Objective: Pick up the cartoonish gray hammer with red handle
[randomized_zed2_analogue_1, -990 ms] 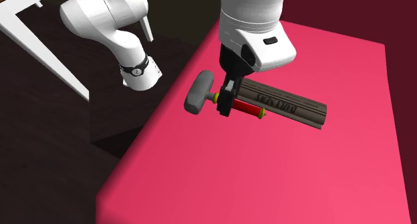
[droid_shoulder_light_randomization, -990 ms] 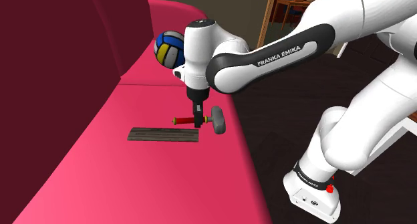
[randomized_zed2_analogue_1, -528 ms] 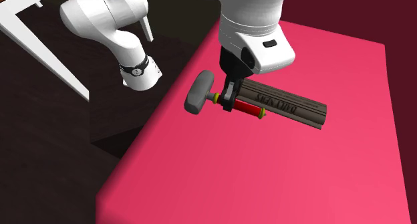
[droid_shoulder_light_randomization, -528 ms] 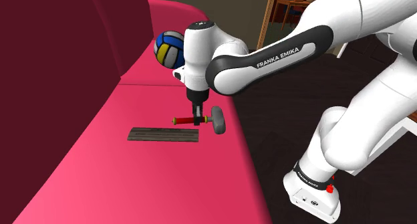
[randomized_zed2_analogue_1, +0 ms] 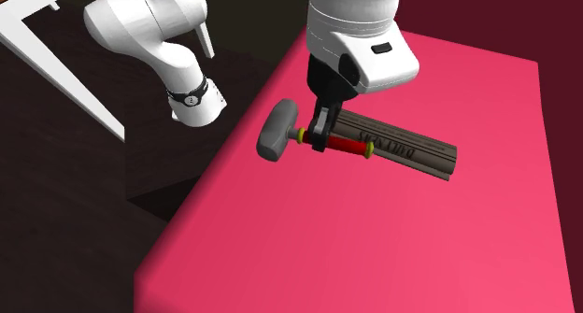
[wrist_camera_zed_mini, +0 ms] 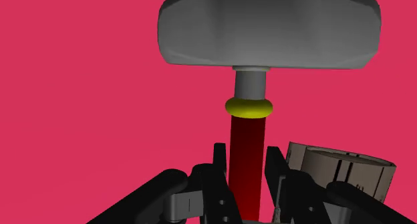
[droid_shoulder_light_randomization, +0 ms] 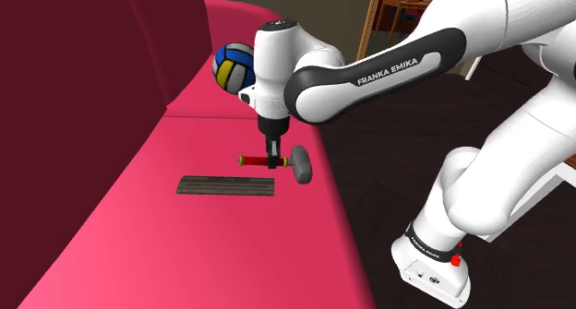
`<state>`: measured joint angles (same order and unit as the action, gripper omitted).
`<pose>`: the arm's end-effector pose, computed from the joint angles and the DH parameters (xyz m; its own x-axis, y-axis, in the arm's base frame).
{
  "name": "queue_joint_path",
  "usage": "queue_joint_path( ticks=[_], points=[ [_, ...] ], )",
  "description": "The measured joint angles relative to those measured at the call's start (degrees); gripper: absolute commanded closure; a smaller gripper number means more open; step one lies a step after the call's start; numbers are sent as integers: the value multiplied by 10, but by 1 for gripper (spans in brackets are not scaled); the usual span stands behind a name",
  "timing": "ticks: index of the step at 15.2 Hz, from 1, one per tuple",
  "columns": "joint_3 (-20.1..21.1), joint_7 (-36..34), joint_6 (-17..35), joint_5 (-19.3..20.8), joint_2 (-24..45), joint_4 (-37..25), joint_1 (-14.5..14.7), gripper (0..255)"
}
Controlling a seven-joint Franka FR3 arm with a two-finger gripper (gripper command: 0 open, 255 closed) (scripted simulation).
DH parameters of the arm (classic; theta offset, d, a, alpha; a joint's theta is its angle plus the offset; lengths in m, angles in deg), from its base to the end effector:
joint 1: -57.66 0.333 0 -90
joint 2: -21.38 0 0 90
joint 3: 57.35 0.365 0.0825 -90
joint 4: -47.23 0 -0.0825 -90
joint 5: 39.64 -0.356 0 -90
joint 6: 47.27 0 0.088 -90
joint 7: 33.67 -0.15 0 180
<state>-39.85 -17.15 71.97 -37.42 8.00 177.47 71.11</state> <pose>0.3814 0.2318 0.4690 0.6674 0.7447 -0.0014 0.7405 -0.6634 0.1079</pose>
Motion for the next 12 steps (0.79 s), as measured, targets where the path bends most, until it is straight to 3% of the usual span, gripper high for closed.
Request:
queue_joint_path(
  ticks=[12],
  points=[
    [-6, 12, -90, -7, -22, -69, 0, 255]
  ],
)
